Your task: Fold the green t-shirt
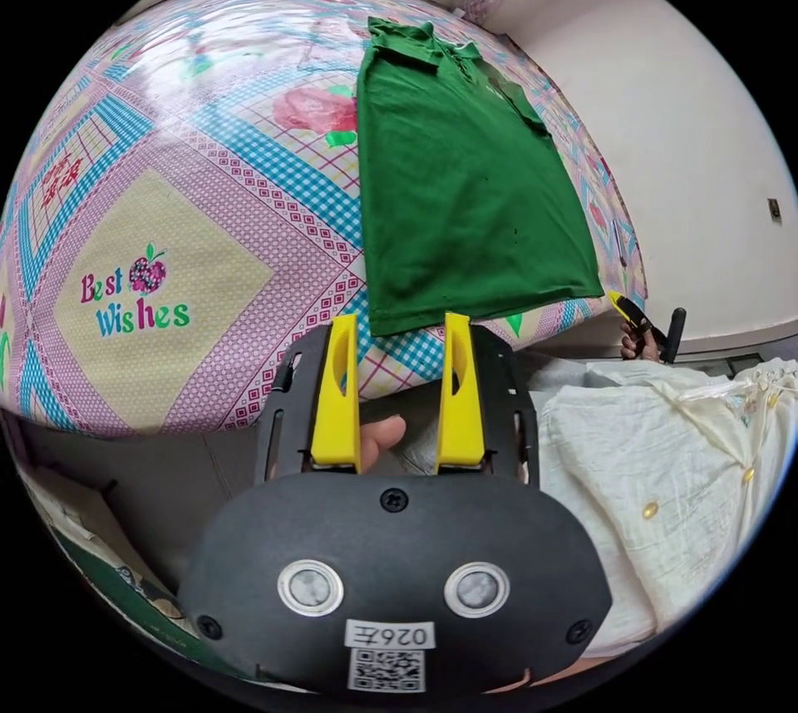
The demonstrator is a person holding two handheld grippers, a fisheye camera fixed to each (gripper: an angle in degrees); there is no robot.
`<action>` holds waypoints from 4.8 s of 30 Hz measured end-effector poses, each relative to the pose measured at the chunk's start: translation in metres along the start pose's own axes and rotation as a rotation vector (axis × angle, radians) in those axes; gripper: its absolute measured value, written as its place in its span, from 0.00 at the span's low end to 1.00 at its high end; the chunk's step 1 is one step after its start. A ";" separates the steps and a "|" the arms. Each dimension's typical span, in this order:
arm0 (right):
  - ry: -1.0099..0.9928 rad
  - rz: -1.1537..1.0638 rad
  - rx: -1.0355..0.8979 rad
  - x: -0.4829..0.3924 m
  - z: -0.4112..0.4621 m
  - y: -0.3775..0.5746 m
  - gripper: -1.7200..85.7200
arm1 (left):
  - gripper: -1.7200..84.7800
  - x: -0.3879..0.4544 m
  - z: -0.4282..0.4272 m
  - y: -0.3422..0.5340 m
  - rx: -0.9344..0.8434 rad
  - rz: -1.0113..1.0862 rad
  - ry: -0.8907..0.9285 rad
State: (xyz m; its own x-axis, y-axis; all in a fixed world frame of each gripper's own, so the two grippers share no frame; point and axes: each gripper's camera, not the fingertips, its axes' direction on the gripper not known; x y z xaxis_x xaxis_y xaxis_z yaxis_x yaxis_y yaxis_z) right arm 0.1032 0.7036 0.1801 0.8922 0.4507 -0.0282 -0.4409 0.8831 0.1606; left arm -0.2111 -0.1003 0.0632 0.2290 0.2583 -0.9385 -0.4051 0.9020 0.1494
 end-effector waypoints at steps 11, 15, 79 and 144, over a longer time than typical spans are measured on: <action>-0.063 0.024 -0.021 0.008 0.001 -0.029 0.10 | 0.14 -0.055 0.002 -0.006 0.057 -0.134 0.269; -0.055 0.016 -0.037 0.012 0.002 -0.041 0.11 | 0.11 -0.072 0.006 -0.005 0.060 -0.189 0.341; -0.859 0.253 0.170 0.119 -0.091 -0.313 0.00 | 0.01 -0.199 -0.134 -0.135 0.490 -0.246 1.098; -0.245 -0.193 -0.137 -0.042 0.157 -0.566 0.12 | 0.22 -0.156 0.075 -0.557 0.221 0.185 0.372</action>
State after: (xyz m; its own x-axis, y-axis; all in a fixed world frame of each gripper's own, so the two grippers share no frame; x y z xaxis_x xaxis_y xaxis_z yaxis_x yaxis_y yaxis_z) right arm 0.3309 0.1647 0.2457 0.9499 0.2437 0.1958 -0.2562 0.9657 0.0412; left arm 0.0448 -0.6171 0.1498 -0.1788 0.3165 -0.9316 -0.2015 0.9150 0.3495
